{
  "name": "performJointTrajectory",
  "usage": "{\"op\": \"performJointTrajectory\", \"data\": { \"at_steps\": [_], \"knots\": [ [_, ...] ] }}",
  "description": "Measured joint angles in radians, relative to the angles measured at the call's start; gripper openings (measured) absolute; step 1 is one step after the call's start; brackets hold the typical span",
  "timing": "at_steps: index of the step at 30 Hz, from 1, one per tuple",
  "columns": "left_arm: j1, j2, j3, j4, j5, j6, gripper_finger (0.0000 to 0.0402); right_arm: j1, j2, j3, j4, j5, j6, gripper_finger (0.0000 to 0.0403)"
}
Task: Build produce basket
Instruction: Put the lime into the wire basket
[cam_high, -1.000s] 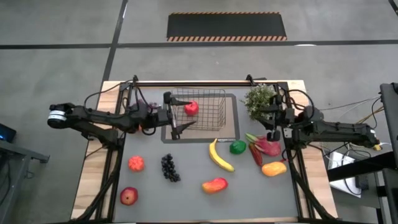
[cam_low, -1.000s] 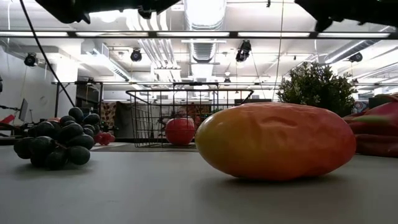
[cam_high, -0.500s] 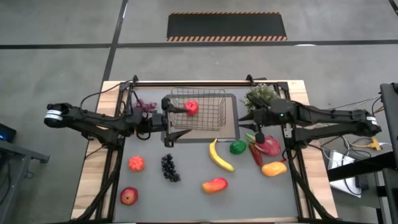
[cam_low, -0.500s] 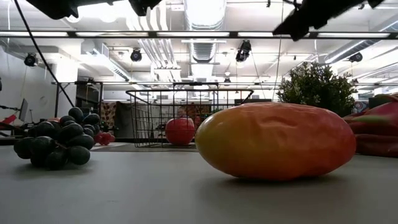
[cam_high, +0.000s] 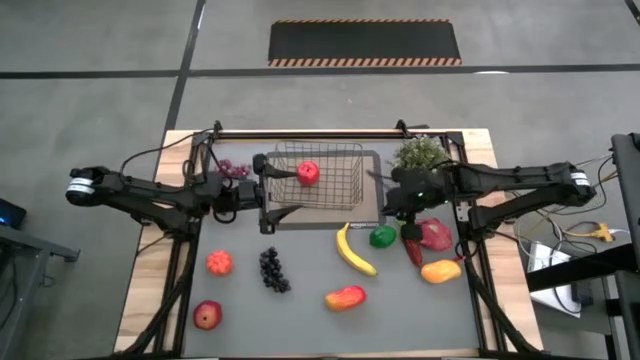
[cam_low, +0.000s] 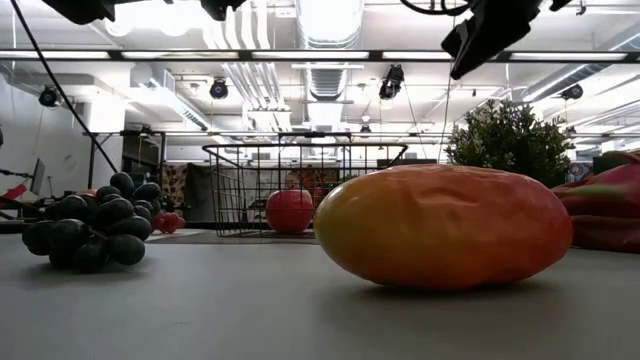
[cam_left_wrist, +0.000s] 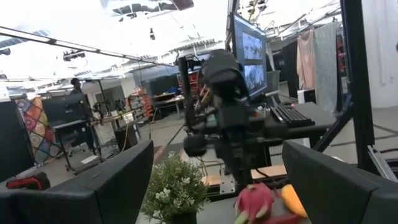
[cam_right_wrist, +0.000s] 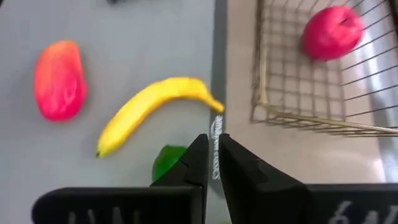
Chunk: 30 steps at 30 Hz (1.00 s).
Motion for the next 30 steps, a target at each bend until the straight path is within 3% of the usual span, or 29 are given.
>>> {"op": "performJointTrajectory", "data": {
  "at_steps": [9, 14, 18, 26, 30],
  "knots": [
    [0.000, -0.005, 0.000, 0.000, -0.004, 0.007, 0.0336, 0.132, 0.152, 0.111, -0.240, 0.179, -0.004, 0.0009],
    [0.001, -0.005, 0.000, 0.000, -0.016, 0.053, 0.0336, 0.154, 0.216, 0.129, -0.271, 0.198, 0.067, 0.0020],
    [0.001, -0.005, 0.000, 0.000, -0.027, 0.087, 0.0336, 0.154, 0.254, 0.133, -0.277, 0.195, 0.103, 0.0071],
    [0.001, -0.009, 0.000, -0.011, -0.037, 0.113, 0.0336, 0.159, 0.341, 0.130, -0.277, 0.199, 0.149, 0.0226],
    [0.001, -0.013, 0.001, -0.027, -0.044, 0.115, 0.0336, 0.159, 0.409, 0.127, -0.278, 0.197, 0.161, 0.0284]
  ]
}}
